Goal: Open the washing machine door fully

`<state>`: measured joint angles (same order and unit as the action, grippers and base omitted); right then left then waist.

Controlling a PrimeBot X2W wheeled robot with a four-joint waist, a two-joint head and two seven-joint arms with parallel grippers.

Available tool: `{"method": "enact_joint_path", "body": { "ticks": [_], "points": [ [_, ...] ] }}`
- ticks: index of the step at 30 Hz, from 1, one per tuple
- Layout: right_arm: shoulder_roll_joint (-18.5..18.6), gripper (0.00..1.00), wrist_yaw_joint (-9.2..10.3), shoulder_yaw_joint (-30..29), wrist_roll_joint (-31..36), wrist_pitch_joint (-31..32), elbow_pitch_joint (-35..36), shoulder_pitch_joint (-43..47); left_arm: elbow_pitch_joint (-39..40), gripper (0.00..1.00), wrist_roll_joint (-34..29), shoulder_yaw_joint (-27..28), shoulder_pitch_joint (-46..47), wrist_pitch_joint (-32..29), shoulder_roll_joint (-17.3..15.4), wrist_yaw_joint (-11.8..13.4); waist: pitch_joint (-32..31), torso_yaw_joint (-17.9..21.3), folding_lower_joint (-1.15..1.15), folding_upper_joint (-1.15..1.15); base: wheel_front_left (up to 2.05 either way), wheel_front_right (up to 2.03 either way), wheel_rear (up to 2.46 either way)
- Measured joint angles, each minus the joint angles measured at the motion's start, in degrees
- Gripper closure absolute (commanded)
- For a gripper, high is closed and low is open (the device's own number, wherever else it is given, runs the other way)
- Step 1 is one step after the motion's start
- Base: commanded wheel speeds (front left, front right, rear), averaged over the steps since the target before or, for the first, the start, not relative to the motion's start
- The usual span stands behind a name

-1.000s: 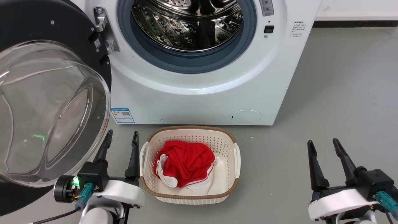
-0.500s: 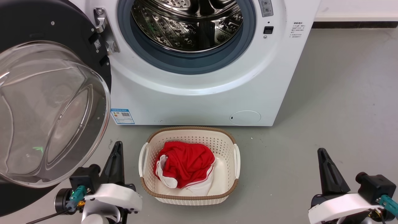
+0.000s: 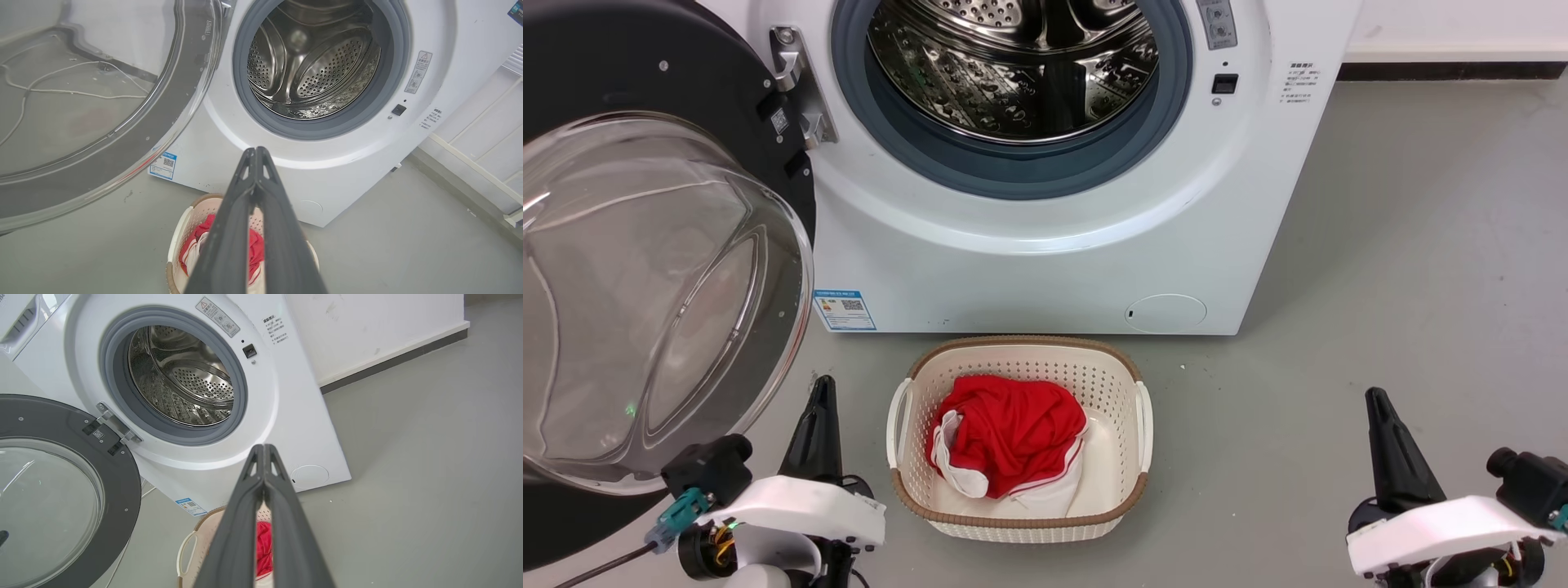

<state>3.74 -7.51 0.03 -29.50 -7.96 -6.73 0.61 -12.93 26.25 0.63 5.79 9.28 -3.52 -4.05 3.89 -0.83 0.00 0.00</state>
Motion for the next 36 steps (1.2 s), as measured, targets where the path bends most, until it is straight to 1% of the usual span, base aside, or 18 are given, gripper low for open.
{"method": "enact_joint_path", "body": {
  "ticks": [19,36],
  "points": [
    [0.65,1.0,0.01,-0.42,-17.28,2.77,-1.76,-1.79,-0.08,1.0,17.16,1.49,-0.01,-3.99,0.14,-0.96,-0.66,0.15,0.0,0.0,0.0,0.0,0.0],
    [0.88,1.0,0.01,-1.08,-29.81,5.03,-3.12,-2.89,-0.3,1.0,29.85,2.61,0.0,-7.11,0.27,-1.51,-1.26,0.28,0.0,0.0,0.0,0.0,0.0]
  ]
}}
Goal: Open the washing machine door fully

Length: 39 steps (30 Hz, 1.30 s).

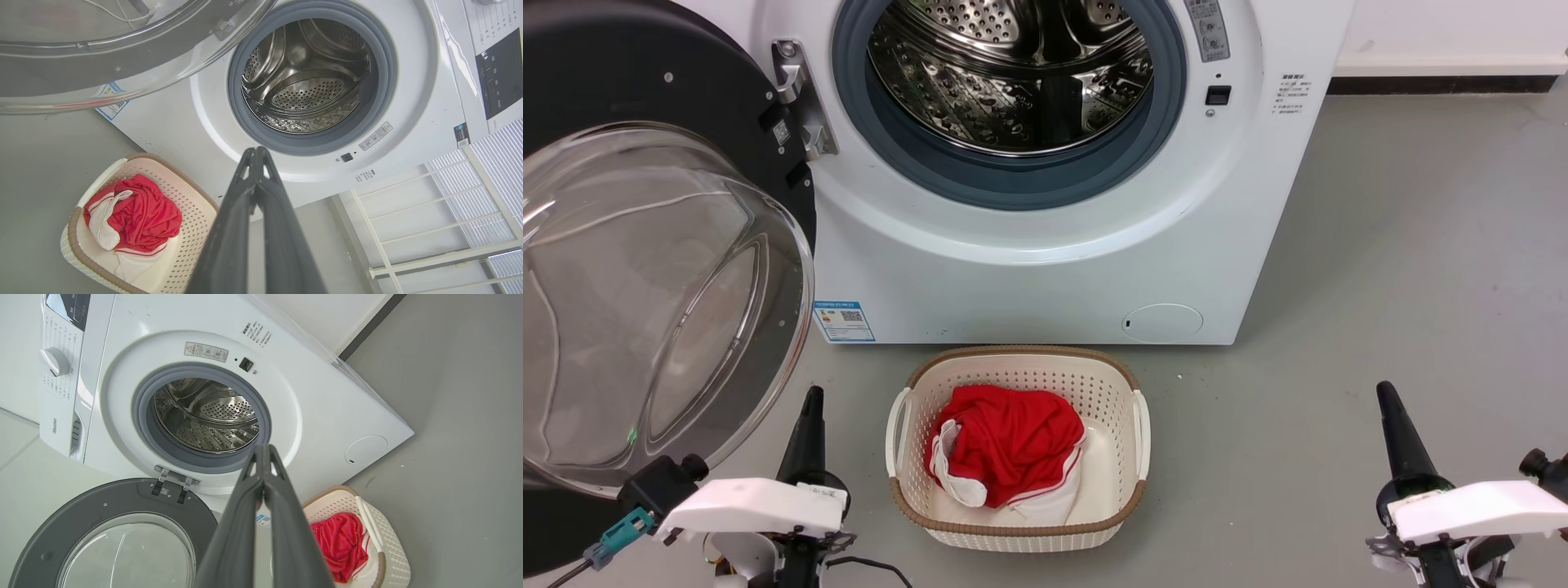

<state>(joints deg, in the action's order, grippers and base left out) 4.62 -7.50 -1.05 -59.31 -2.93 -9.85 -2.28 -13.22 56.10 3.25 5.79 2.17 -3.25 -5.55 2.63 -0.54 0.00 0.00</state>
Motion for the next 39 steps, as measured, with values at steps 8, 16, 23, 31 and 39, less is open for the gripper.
{"method": "enact_joint_path", "body": {
  "ticks": [8,16,23,31,39],
  "points": [
    [0.07,1.0,0.0,-0.32,-5.2,1.03,-0.6,-0.4,-0.11,1.0,5.27,0.56,0.01,-1.13,0.04,-0.3,-0.28,0.06,0.0,0.0,0.0,0.0,0.0],
    [0.1,1.0,0.0,-0.7,-9.96,2.01,-1.21,-0.9,-0.21,1.0,10.21,0.92,0.02,-2.47,0.09,-0.51,-0.56,0.12,0.0,0.0,0.0,0.0,0.0],
    [0.1,1.0,0.0,-1.04,-13.91,2.96,-1.56,-1.2,-0.32,1.0,14.28,1.25,0.05,-3.48,0.14,-0.78,-0.81,0.18,0.0,0.0,0.0,0.0,0.0],
    [0.1,1.0,0.0,-1.45,-18.02,3.79,-2.04,-1.43,-0.41,1.0,18.55,1.68,0.08,-4.55,0.19,-0.99,-1.09,0.24,0.0,0.0,0.0,0.0,0.0],
    [0.09,1.0,0.0,-1.83,-21.84,4.57,-2.52,-2.1,-0.52,1.0,22.58,2.12,0.1,-5.48,0.22,-1.08,-1.37,0.3,0.0,0.0,0.0,0.0,0.0]
  ]
}}
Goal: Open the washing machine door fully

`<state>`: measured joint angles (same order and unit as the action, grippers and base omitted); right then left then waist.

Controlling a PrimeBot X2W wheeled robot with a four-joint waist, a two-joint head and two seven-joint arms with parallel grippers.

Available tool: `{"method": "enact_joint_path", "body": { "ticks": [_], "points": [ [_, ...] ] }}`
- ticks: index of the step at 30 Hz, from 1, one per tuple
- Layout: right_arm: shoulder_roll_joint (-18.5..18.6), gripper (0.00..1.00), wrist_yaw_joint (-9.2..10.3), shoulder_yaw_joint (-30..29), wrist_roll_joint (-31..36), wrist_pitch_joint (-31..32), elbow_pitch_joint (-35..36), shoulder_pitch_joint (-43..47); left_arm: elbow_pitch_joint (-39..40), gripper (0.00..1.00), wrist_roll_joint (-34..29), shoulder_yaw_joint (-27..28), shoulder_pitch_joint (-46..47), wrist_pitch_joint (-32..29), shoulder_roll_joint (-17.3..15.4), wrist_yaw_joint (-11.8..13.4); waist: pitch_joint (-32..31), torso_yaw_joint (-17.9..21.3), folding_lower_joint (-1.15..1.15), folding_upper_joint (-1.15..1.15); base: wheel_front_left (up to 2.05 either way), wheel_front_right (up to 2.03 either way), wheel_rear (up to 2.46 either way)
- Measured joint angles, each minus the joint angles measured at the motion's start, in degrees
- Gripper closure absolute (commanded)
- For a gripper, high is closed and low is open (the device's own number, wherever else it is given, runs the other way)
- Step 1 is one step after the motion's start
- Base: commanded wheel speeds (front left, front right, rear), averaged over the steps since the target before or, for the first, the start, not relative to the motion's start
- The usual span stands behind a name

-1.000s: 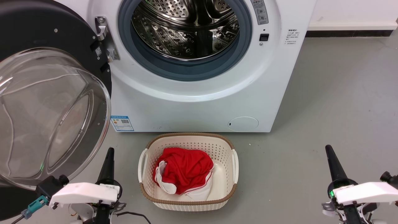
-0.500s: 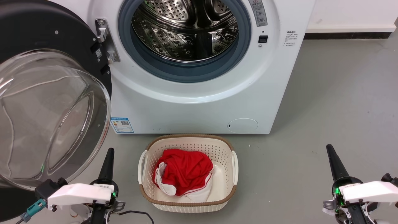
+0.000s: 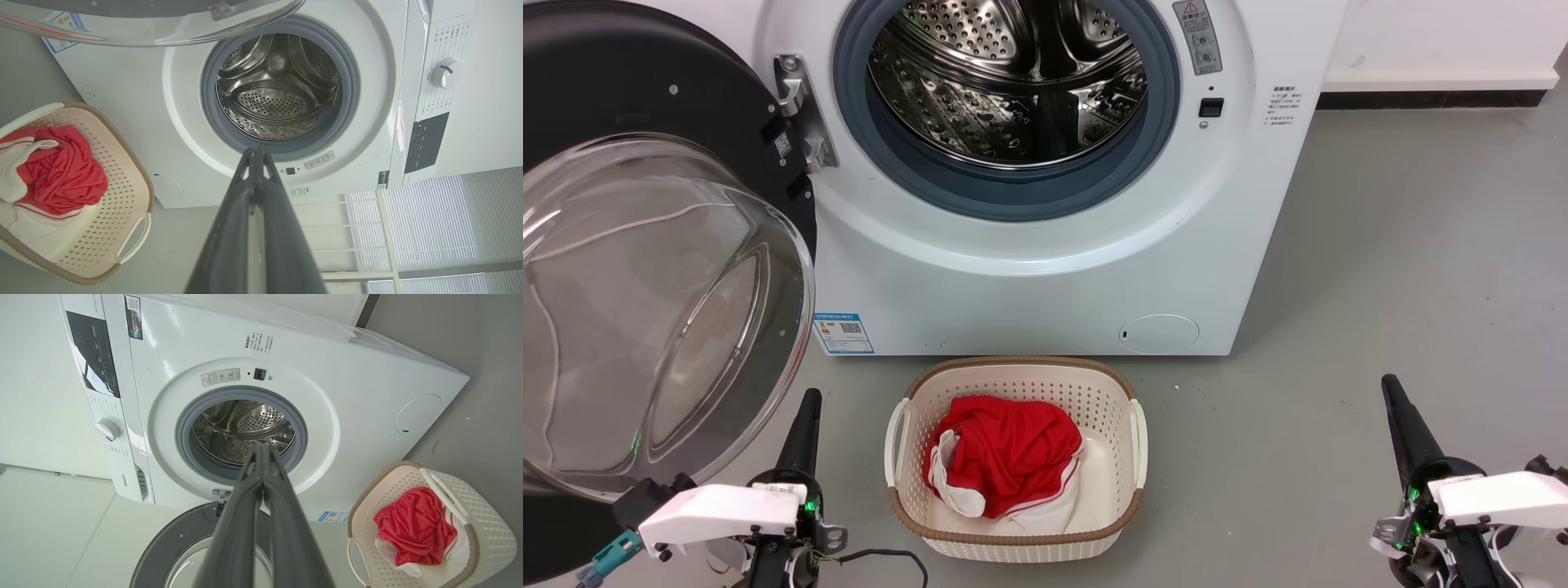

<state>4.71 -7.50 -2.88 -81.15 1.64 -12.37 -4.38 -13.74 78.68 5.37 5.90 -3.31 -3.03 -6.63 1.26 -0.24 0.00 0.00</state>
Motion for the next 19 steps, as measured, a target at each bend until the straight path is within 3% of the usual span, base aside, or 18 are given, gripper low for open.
{"method": "enact_joint_path", "body": {
  "ticks": [19],
  "points": [
    [-0.08,1.0,0.01,-0.98,-9.02,2.26,-1.03,-0.68,-0.23,1.0,9.54,0.78,0.1,-2.26,0.07,-0.52,-0.73,0.17,0.0,0.0,0.0,0.0,0.0]
  ]
}}
